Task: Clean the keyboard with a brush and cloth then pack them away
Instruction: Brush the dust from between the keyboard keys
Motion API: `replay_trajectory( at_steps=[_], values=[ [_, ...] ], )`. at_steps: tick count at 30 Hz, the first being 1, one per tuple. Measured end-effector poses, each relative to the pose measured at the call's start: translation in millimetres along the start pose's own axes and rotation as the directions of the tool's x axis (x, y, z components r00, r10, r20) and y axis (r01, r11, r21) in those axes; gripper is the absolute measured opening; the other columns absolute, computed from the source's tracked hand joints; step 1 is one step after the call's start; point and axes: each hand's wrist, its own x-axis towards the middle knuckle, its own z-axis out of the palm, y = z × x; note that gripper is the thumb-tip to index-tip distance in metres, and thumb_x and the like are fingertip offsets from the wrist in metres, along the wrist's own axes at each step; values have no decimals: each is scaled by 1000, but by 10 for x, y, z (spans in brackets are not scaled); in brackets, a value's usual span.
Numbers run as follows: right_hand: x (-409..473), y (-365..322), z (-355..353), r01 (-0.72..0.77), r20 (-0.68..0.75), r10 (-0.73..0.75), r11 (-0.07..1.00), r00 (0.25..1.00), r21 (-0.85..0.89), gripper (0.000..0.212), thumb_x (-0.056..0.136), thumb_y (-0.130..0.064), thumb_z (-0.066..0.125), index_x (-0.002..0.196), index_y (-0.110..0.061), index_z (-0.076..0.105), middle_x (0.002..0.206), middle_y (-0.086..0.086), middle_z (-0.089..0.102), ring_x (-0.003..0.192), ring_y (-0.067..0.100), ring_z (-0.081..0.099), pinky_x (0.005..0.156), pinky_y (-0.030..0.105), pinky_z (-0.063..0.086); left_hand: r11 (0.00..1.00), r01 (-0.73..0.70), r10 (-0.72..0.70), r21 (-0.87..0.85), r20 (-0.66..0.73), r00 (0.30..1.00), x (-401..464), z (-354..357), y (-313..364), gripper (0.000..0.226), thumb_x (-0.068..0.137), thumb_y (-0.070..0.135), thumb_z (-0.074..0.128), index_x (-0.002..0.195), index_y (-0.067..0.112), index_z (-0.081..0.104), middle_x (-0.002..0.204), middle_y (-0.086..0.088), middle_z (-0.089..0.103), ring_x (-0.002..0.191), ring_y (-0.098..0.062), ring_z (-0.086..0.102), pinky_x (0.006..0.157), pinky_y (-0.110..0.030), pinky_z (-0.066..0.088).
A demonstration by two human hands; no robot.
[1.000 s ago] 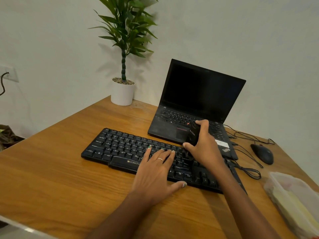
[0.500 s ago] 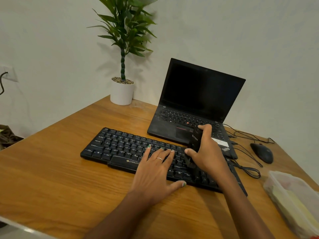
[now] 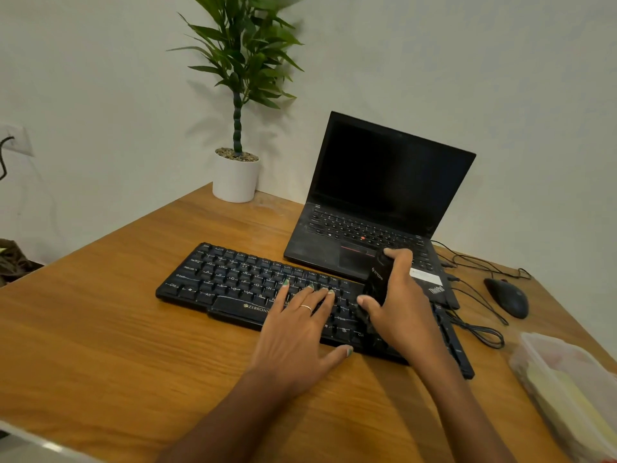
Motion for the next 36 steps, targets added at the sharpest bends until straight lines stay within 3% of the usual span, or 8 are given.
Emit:
replay_trajectory(
  at_steps=[3,8,15,19,21,27,33,36],
  values=[
    [24,-37,-52,8,36,-8,1000,999,0,73,82,-18,71,132,-26,18,123,5,54,106,21,57,82,31,51,1000,-4,4,-5,4,1000,5,-7,13,100,68,75,-7,155,26,2,162,7,10,148,-10,2,120,-42,-9],
    [139,-24,141,4,-154,9,997,988,82,74,84,-17,69,139,-24,19,127,8,53,110,23,57,83,29,47,1000,2,-2,-15,-21,1000,-4,1,1,96,73,75,-3,155,26,7,161,7,14,148,-10,5,120,-38,-8],
    [-29,10,-98,-1,91,-5,998,996,60,73,83,-19,69,132,-28,15,103,-7,44,88,12,52,72,26,50,1000,-9,9,-5,-9,1000,-3,4,3,93,75,74,-5,155,25,3,162,6,11,148,-11,4,119,-38,-6],
    [25,-10,-4,-9,-49,13,997,999,78,75,83,-19,70,135,-27,18,119,4,54,98,19,57,79,32,53,1000,-3,2,-20,-11,1000,-9,1,1,79,92,71,20,155,25,7,162,7,12,148,-11,4,121,-38,-3],
    [18,-16,59,-21,-121,33,995,992,98,75,84,-19,69,137,-27,17,124,7,54,104,21,58,80,30,51,1000,0,0,-24,-15,1000,-7,8,6,78,93,70,22,155,25,7,162,7,12,148,-11,3,121,-38,-1],
    [-90,-25,-114,22,98,-29,998,995,64,73,83,-19,69,131,-31,15,106,-8,45,93,10,51,78,27,50,1000,-7,7,-18,-3,1000,-5,3,7,78,93,69,24,155,25,6,162,6,11,148,-11,3,121,-37,2],
    [-105,-19,28,-11,-121,27,991,992,135,75,83,-19,70,137,-27,18,124,5,53,110,21,56,84,30,51,999,-9,8,-33,-27,1000,-14,6,10,78,93,70,24,155,25,10,162,6,13,148,-11,4,121,-35,2],
    [-169,-15,-31,8,-23,-6,992,1000,127,72,83,-21,69,133,-26,17,106,-6,46,97,15,56,76,26,49,999,-11,10,-37,-17,1000,-16,-2,7,77,93,69,24,155,25,9,162,6,12,148,-12,3,120,-36,1]
  ],
)
